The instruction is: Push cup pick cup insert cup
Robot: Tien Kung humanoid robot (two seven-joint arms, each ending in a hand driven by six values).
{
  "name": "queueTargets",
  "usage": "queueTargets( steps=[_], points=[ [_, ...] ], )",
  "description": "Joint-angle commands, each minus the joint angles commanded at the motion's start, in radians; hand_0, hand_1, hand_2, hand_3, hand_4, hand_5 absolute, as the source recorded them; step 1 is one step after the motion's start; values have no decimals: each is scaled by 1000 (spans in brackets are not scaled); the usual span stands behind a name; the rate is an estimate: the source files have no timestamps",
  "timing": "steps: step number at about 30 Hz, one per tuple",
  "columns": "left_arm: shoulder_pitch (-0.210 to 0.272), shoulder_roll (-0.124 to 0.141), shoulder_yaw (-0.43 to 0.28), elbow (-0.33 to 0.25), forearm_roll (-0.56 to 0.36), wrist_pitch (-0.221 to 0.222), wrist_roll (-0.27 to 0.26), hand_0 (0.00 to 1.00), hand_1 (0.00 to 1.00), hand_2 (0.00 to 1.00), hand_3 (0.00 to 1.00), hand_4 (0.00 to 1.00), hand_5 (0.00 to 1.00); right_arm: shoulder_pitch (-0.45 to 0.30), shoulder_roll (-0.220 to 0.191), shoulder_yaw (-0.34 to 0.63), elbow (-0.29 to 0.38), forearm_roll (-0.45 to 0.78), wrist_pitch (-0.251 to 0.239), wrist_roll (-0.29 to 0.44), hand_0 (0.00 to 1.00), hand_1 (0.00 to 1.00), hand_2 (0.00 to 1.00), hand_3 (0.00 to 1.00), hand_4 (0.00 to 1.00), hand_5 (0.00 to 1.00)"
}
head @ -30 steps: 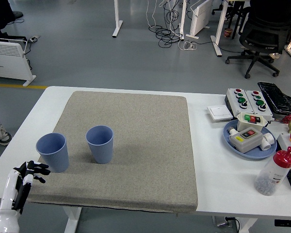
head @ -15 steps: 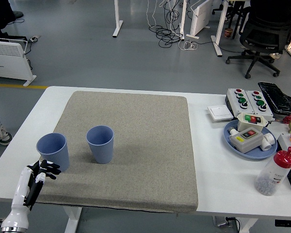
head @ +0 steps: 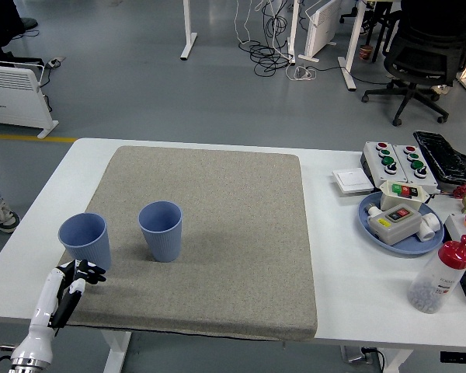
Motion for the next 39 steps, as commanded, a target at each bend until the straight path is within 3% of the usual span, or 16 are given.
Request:
queueTargets(
  steps=[6,7,30,39],
  points=[
    [-23,-8,13,45,13,6,0,506,499,470,440,466,998,-1,1,-1,0,2,0,0,708,648,663,577,102,467],
    [-30,-11,15,57,10,8,0,550,510,472,438,470,998,-1,1,-1,0,3,0,0,708,648,663,577,103,467],
    [-163,-30,56,245,46,34,0,564,522,485,447,469,998,-1,4,7,0,-7,-1,-4,707,645,659,576,100,463],
    [-243,-43,77,317,45,34,0,566,523,487,450,468,998,1,6,12,0,-16,-1,-7,707,645,658,577,100,462]
  ],
)
